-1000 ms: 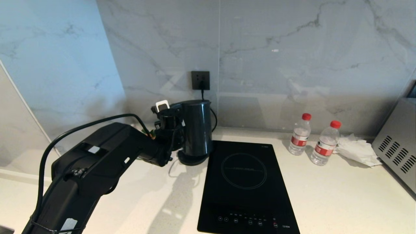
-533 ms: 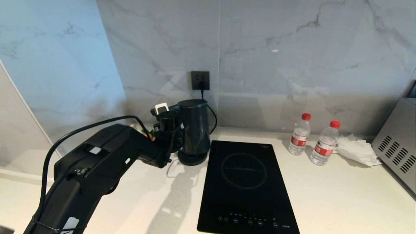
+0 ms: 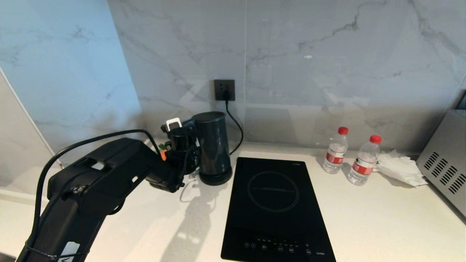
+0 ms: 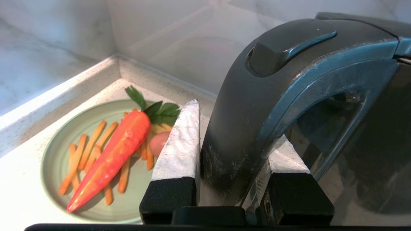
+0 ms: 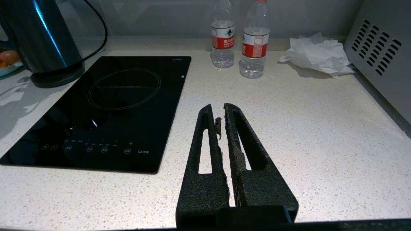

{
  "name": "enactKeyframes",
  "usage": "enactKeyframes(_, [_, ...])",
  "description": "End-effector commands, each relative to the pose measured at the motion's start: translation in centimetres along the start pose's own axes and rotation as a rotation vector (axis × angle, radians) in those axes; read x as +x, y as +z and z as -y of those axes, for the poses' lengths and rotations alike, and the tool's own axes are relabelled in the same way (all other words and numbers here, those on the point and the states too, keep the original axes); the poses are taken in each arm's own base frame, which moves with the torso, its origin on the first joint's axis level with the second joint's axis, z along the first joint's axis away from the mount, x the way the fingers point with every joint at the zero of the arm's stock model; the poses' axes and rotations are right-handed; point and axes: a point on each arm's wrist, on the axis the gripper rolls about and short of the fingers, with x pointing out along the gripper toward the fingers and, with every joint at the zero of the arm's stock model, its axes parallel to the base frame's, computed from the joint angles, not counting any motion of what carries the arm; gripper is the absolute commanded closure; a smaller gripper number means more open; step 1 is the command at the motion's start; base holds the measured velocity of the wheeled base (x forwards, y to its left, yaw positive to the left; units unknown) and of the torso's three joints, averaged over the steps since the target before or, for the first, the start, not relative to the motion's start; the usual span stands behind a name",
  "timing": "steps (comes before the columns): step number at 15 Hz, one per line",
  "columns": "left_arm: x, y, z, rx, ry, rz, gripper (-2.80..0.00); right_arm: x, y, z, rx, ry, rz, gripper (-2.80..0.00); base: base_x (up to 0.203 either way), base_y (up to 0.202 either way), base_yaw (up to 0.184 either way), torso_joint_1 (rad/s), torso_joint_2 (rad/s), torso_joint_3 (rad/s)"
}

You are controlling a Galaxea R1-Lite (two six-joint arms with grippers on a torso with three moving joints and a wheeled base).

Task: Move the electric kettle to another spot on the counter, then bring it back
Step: Place it on the power base

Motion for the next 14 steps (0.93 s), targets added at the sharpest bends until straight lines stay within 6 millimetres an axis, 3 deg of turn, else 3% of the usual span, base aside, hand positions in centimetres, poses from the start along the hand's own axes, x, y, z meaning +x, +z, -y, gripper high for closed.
enactKeyframes(1, [-0.6, 0.4, 0.0, -0.005, -0.004, 0.002, 0.0, 0.0, 0.0, 0.0, -0.001, 0.0, -0.001, 0.0, 0.0, 0.0, 0.0, 0.0, 0.0, 0.0])
enactKeyframes(9, [-3.8, -1.2, 1.3, 0.009, -0.06, -0.026, 0.0, 0.0, 0.0, 0.0, -0.001, 0.0, 0.0, 0.0, 0.0, 0.0, 0.0, 0.0, 0.0, 0.0])
enactKeyframes(14, [-3.8, -1.6, 0.3, 0.014, -0.046, -0.027, 0.0, 0.0, 0.0, 0.0, 0.0, 0.0, -0.001, 0.0, 0.0, 0.0, 0.0, 0.0, 0.0, 0.0])
